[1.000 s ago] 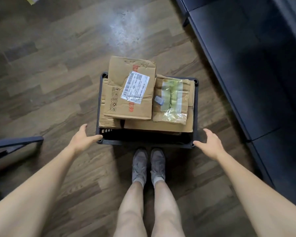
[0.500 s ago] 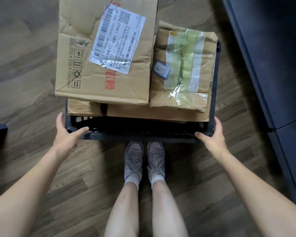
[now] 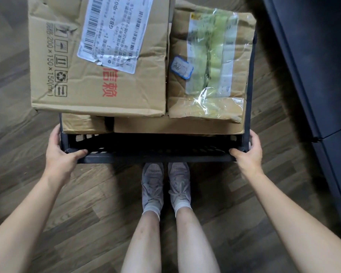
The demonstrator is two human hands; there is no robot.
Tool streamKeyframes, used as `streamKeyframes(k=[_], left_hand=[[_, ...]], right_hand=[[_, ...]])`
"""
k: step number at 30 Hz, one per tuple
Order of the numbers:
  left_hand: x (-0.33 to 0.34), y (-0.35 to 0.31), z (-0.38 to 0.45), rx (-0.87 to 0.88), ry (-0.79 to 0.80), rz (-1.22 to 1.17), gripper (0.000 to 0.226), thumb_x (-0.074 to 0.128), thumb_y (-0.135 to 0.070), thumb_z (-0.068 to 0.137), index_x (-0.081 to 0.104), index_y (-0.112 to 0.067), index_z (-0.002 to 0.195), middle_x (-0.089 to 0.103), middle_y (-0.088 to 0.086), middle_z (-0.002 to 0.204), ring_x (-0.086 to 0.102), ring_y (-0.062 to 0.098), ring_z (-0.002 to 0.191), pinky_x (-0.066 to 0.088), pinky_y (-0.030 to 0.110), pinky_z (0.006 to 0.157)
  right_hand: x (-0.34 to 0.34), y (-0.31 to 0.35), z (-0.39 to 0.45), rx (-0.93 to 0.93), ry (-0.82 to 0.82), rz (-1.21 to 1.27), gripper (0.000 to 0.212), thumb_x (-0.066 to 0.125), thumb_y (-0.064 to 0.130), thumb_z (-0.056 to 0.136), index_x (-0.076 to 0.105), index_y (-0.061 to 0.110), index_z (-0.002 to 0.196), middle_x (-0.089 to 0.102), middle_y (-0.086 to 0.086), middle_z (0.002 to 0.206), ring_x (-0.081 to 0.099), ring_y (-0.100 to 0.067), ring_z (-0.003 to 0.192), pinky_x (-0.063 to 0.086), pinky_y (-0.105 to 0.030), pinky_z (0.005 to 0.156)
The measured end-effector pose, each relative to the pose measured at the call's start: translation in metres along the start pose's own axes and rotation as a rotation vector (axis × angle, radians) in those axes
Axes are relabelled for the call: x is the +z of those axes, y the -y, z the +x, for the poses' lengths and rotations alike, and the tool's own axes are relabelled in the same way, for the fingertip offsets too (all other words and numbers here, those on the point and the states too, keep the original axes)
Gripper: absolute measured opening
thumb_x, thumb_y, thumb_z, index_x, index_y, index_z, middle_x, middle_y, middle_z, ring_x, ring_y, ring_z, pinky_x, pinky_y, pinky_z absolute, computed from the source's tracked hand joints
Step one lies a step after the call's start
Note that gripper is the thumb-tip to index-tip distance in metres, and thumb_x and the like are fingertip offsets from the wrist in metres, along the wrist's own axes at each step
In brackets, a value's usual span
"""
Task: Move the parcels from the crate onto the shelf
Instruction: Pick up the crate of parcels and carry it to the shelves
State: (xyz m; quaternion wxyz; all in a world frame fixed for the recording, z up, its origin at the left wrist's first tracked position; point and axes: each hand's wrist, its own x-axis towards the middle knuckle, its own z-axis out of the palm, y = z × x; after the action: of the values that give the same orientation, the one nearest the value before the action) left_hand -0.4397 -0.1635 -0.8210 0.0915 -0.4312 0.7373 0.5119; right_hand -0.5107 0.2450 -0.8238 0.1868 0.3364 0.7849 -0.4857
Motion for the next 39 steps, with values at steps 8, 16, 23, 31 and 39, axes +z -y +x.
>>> streamKeyframes(k=[8, 16, 23, 31, 39], left_hand=[[0.002, 0.003, 0.002, -0.068, -0.029, -0.149, 0.083, 0.055, 0.025, 0.073, 0.03, -0.013, 0.142, 0.048, 0.001, 0.128, 0.051, 0.007, 0.106, 0.046, 0.009, 0.084], [-0.01, -0.018, 0.008, -0.139, -0.023, -0.245, 0.074, 0.047, 0.027, 0.075, 0.043, -0.032, 0.119, 0.055, -0.018, 0.106, 0.056, 0.0, 0.091, 0.05, 0.011, 0.077], [-0.032, -0.048, -0.016, -0.188, -0.013, -0.322, 0.083, 0.043, 0.03, 0.074, 0.04, -0.025, 0.136, 0.054, -0.001, 0.122, 0.056, 0.005, 0.092, 0.051, 0.01, 0.072], [-0.079, -0.156, -0.079, -0.157, -0.005, -0.404, 0.084, 0.04, 0.033, 0.073, 0.033, -0.013, 0.143, 0.048, 0.011, 0.135, 0.051, 0.017, 0.104, 0.05, 0.008, 0.067], [-0.151, -0.3, -0.15, -0.013, -0.031, -0.445, 0.081, 0.046, 0.031, 0.07, 0.04, -0.012, 0.139, 0.054, 0.014, 0.125, 0.05, 0.022, 0.103, 0.043, 0.036, 0.086]], right_hand=[[0.002, -0.008, 0.004, 0.037, -0.003, 0.131, 0.076, 0.049, -0.025, 0.074, 0.038, 0.022, 0.132, 0.058, 0.001, 0.101, 0.053, -0.015, 0.087, 0.044, -0.035, 0.081], [-0.003, 0.008, 0.0, 0.073, 0.037, 0.239, 0.073, 0.044, -0.028, 0.074, 0.04, 0.03, 0.119, 0.057, 0.007, 0.095, 0.053, -0.011, 0.084, 0.044, -0.029, 0.073], [-0.03, 0.041, -0.024, 0.094, 0.094, 0.283, 0.072, 0.043, -0.027, 0.075, 0.043, 0.025, 0.124, 0.061, 0.003, 0.097, 0.058, -0.013, 0.087, 0.053, -0.024, 0.065], [-0.088, 0.135, -0.083, 0.042, 0.115, 0.305, 0.073, 0.044, -0.028, 0.074, 0.041, 0.016, 0.133, 0.058, -0.009, 0.113, 0.056, -0.015, 0.087, 0.05, -0.016, 0.064], [-0.163, 0.295, -0.161, -0.151, 0.133, 0.34, 0.069, 0.04, -0.029, 0.072, 0.043, 0.007, 0.13, 0.061, 0.0, 0.093, 0.056, -0.012, 0.083, 0.05, -0.017, 0.068]])
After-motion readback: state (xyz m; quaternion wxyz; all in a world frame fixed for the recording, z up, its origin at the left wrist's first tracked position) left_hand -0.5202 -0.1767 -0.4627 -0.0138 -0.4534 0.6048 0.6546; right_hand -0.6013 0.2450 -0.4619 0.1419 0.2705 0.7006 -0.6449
